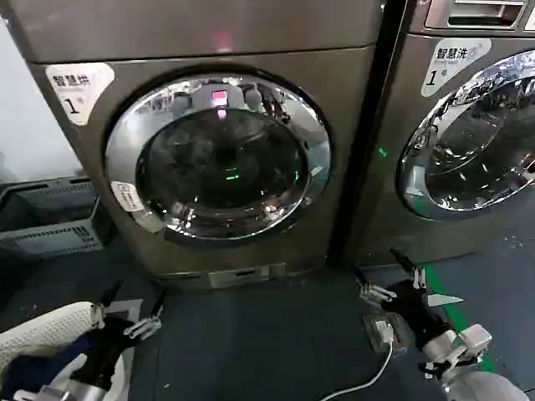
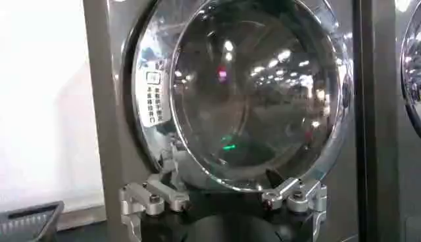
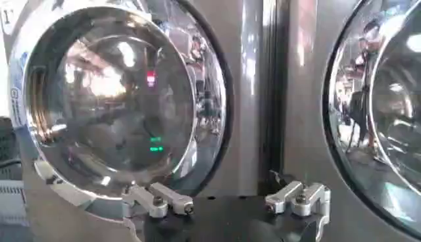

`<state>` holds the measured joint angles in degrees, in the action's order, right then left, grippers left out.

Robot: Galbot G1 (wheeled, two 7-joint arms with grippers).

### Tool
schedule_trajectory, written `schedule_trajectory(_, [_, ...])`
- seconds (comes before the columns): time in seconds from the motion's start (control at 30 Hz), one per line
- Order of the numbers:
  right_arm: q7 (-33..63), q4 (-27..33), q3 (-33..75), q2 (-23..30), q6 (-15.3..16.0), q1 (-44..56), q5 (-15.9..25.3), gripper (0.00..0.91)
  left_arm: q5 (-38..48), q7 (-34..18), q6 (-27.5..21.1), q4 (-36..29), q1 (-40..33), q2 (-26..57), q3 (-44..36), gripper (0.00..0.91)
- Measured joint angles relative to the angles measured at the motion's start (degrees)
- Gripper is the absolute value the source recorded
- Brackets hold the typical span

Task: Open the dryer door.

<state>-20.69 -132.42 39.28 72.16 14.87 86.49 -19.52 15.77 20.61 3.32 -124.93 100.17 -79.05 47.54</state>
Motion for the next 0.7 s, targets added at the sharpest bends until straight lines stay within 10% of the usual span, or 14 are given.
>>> schedule_trajectory(0.7, [-0.7, 13.7, -29.5, -5.0, 2.7, -28.2, 3.2, 0.907, -0.9, 1.1, -2.9, -2.0, 1.2, -0.9, -0.1, 0.907])
